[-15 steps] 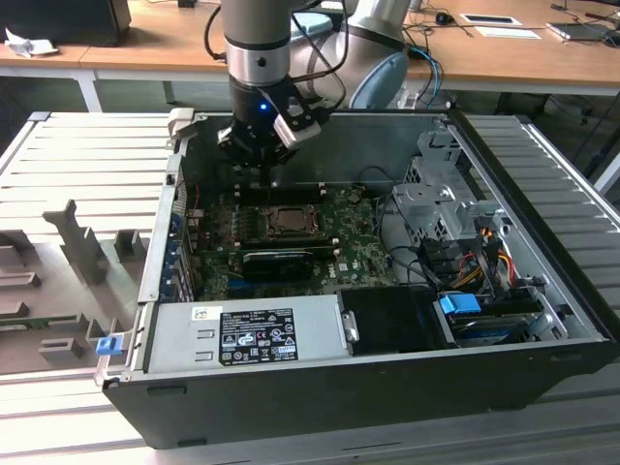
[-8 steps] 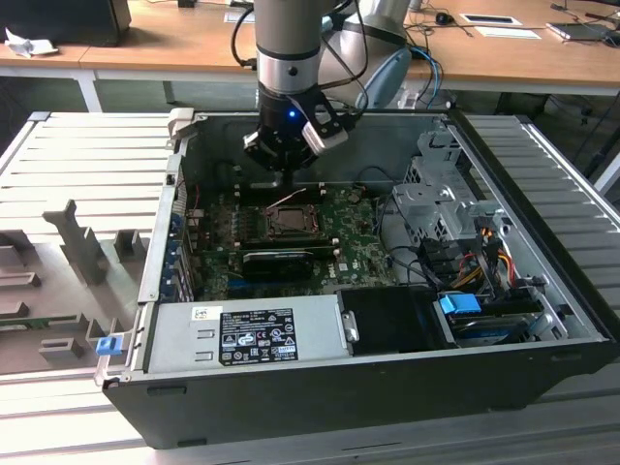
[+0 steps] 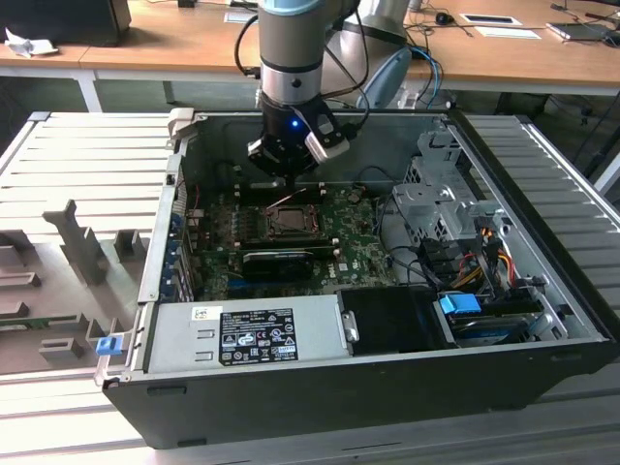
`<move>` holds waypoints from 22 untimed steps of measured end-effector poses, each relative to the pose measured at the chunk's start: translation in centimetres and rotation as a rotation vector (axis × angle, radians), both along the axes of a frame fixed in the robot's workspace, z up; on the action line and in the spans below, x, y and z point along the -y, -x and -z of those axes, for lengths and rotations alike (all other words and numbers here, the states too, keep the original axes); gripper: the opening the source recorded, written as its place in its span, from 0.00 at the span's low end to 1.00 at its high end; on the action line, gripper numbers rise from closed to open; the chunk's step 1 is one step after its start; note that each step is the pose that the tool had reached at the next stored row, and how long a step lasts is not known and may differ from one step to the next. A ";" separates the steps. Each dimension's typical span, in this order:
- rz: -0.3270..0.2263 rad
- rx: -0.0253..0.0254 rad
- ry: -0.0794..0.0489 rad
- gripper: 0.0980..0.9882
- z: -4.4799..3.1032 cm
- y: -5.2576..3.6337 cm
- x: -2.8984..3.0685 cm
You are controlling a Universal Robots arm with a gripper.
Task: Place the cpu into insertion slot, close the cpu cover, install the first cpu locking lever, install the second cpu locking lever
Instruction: 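Install the first cpu locking lever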
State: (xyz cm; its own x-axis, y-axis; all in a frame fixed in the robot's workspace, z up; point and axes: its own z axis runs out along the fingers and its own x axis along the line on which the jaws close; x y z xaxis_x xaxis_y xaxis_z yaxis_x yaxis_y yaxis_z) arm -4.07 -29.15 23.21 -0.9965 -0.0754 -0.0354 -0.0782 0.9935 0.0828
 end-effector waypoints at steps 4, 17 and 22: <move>0.000 -0.0001 -0.020 0.01 0.39 -0.04 -0.03; -0.030 -0.0004 -0.031 0.01 1.99 -1.52 -0.30; -0.030 -0.0005 -0.030 0.01 2.47 -1.77 -0.30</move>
State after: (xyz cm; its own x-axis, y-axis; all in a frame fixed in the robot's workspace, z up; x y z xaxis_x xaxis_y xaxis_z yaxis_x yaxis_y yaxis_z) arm -2.30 -28.85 20.74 -0.9938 -0.1044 -0.0377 -0.1080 0.9877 0.1129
